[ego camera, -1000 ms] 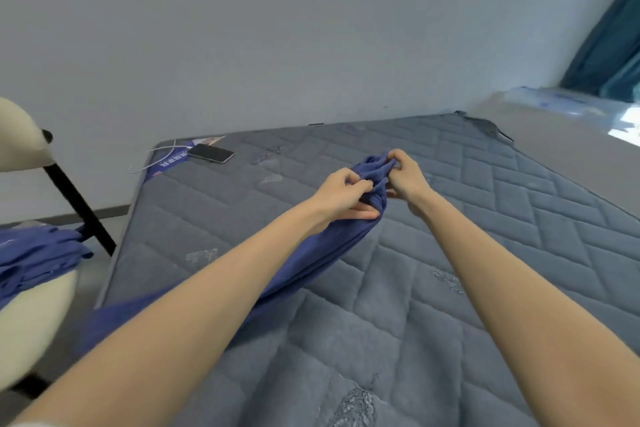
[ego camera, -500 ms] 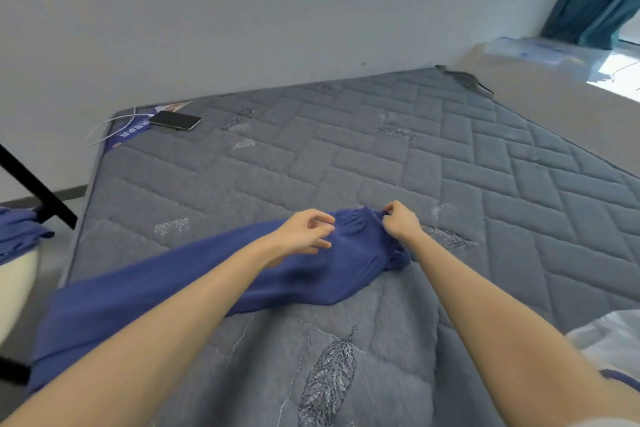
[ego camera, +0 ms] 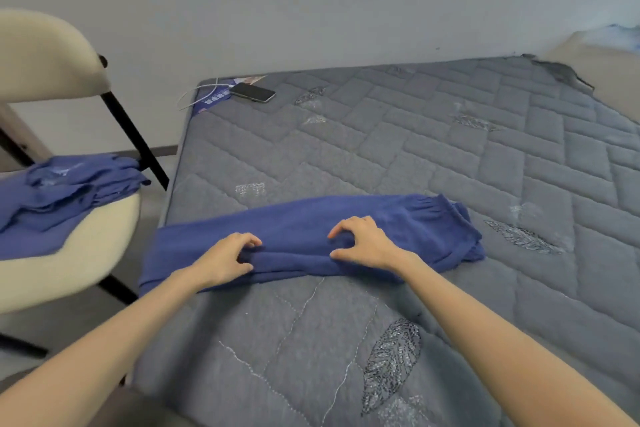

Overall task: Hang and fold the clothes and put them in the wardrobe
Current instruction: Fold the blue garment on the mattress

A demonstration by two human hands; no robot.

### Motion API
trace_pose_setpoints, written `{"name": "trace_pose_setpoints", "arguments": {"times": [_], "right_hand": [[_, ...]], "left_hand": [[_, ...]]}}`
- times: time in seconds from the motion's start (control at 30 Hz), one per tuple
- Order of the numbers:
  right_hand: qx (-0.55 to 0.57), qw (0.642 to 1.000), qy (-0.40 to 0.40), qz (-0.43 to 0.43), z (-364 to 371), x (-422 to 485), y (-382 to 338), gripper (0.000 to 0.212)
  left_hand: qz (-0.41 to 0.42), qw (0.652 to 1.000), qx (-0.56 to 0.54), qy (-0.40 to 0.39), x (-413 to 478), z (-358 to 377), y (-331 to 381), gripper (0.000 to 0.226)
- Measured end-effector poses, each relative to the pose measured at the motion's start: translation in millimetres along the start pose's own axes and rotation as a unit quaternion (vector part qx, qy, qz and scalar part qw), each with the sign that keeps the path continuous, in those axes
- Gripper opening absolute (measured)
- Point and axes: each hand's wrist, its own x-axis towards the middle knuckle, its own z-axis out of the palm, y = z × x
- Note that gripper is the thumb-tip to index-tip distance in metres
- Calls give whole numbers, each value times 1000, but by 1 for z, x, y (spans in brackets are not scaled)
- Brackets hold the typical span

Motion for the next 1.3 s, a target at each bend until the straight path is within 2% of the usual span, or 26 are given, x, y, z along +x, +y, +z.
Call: {"name": "trace_pose_setpoints", "arguments": {"times": [0.07, 0.17, 0.27, 0.33, 0.53, 0.67, 0.8, 0.93, 1.03, 1.1, 1.17, 1.2, 1.27, 1.3], "right_hand": [[-43, 997, -52, -38, 14, 7, -17, 42], [-186, 974, -101, -84, 30, 16, -34, 50], [-317, 939, -67, -118, 42, 18, -40, 43], [-355, 925, -24, -131, 46, 17, -39, 42], [-237, 963, 108, -66, 22, 27, -29, 25], [-204, 963, 174, -27, 4, 44, -32, 23], [-213, 946, 244, -7, -1, 54, -41, 19], [-246, 946, 202, -57, 11, 40, -40, 12], [-262, 951, 130, -103, 21, 26, -32, 10], [-263, 956, 96, -86, 28, 18, -29, 14], [-232, 963, 97, -100, 36, 9, -33, 15], [-217, 964, 95, -121, 41, 6, -37, 12], [-219, 959, 70, -163, 53, 4, -44, 11], [-226, 958, 42, -168, 60, 5, -46, 17]], "left_hand": [[-18, 999, 51, 8, -13, 2, -27, 50], [-41, 994, 88, 43, -25, 5, -50, 54], [-50, 982, 159, 85, -30, 5, -55, 49], [-49, 967, 227, 102, -30, 3, -56, 45], [-35, 946, 260, 190, -27, -23, -62, 24], [-19, 933, 268, 238, -23, -38, -69, 24], [-24, 934, 269, 234, -20, -33, -69, 24], [-3, 936, 254, 242, -25, -17, -65, 30], [50, 928, 239, 282, -27, -11, -56, 38], [123, 924, 243, 268, -26, -7, -49, 30], [177, 936, 220, 211, -25, 2, -46, 15], [170, 949, 197, 180, -25, 8, -46, 10], [119, 968, 170, 142, -27, 19, -51, 27], [96, 969, 184, 132, -27, 24, -54, 39]]}}
